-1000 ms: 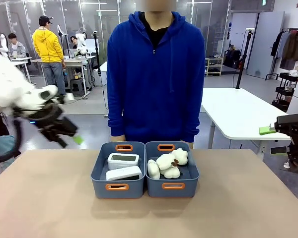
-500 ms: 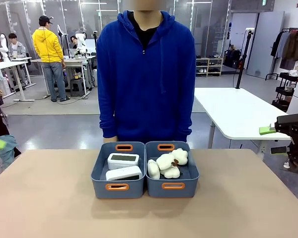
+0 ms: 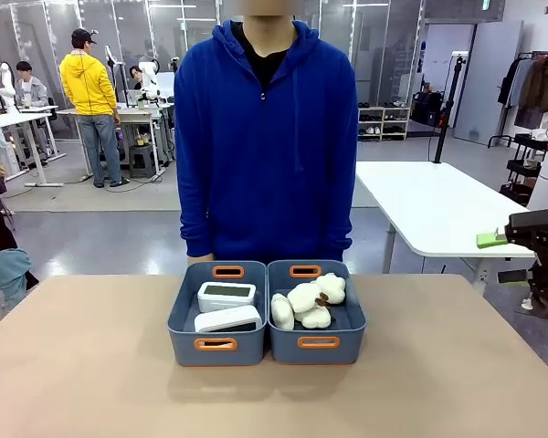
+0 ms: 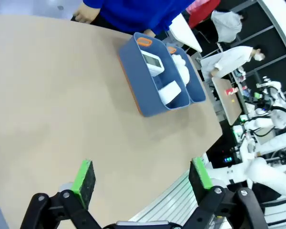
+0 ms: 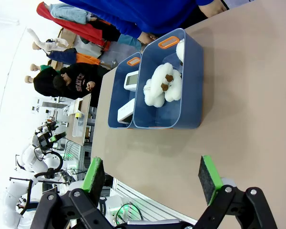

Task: Sort the digital clocks into the basket.
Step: Pick up the Digital clock from the table and place it into the empty Plastic storage basket.

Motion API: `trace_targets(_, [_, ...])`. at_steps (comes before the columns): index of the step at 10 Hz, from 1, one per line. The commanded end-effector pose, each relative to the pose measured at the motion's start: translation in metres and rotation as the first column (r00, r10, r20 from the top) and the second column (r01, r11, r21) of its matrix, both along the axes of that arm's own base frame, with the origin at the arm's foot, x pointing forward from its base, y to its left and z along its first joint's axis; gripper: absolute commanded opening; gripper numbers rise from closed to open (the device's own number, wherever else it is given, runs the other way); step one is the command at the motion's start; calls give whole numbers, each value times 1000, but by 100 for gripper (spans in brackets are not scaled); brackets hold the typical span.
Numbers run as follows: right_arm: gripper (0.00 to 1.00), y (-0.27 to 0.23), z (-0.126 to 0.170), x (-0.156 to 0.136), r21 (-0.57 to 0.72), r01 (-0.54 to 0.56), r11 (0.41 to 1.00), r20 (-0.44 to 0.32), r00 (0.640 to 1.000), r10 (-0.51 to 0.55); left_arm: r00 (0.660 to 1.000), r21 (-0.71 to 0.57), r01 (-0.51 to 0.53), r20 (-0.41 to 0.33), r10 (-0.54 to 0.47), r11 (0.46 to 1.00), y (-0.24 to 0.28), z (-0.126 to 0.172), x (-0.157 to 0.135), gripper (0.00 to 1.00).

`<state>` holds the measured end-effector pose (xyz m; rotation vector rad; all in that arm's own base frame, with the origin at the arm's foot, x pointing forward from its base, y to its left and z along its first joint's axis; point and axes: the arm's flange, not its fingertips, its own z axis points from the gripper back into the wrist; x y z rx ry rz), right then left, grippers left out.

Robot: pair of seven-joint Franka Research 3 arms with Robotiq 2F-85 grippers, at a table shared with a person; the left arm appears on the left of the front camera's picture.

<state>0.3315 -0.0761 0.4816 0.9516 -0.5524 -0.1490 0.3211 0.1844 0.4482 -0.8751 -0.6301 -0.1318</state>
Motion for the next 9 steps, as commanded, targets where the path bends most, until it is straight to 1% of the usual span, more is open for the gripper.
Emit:
trace_targets(1, [100,3,-1,2,3,10,1000,9,1000,-10,1000,47,29,-10,-28,998,-4,6,4,100])
trace_targets(9, [100,3,-1,2,3,10,1000,9,1000,-10,1000,47,29,-10,-28,998,-4,6,4,100])
